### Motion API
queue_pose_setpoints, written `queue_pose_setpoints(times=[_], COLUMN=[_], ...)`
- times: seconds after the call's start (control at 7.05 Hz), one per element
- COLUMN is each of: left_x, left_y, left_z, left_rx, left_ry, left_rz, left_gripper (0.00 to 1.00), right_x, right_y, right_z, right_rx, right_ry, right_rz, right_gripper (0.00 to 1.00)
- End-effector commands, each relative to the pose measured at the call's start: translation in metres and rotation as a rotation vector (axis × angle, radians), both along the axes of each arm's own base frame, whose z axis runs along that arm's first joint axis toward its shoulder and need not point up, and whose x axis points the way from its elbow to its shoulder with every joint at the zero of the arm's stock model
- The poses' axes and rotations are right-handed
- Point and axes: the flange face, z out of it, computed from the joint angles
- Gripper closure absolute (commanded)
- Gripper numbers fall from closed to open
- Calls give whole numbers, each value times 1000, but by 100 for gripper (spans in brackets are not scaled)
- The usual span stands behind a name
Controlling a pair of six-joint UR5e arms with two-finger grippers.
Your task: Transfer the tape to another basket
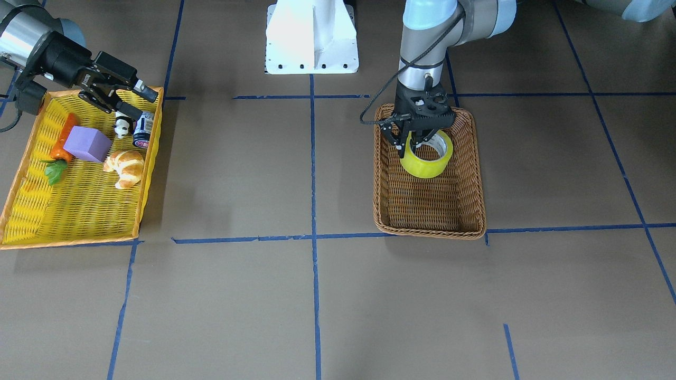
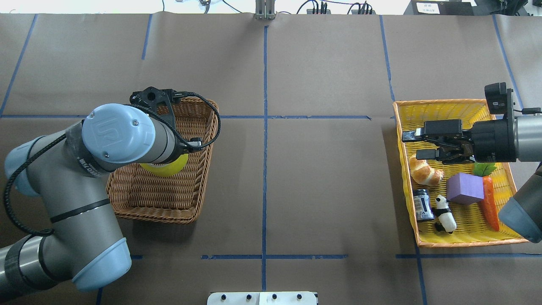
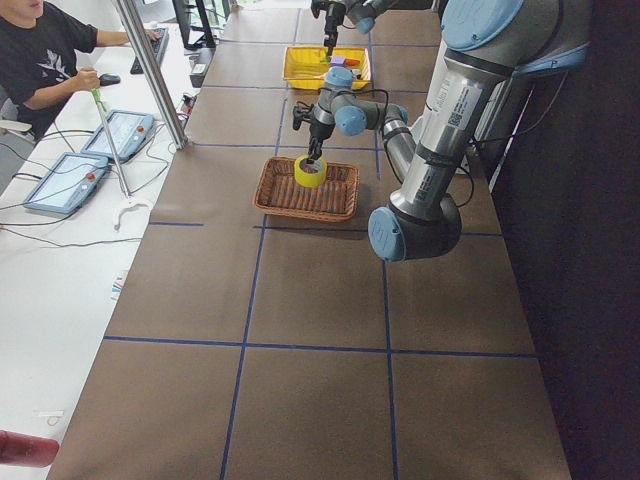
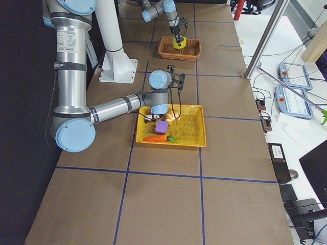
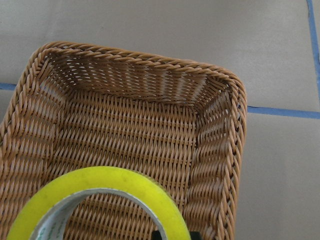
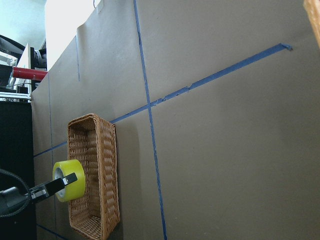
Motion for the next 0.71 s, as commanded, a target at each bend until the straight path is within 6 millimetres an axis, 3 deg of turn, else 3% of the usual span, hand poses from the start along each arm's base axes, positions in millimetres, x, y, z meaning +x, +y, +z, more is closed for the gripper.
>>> queue_pose_setpoints(times=[0.0,0.28,0.43,0.57], left_x=[22,37,30,26], left_y=[-11,-16,-15,-13], left_z=[31,56,51,64], left_rx=[-37,-62,-84,-102], left_ry=[20,46,71,58], left_rz=[44,79,104,110], left_gripper=[100,100,91,53], right_x=[-2,-3,-3,-3], right_y=[1,0,0,0], right_z=[0,-3,-4,-4], right_rx=[0,5,6,6], right_ry=[0,-4,-6,-6], right_rz=[-4,-4,-2,1], right_gripper=[0,0,0,0])
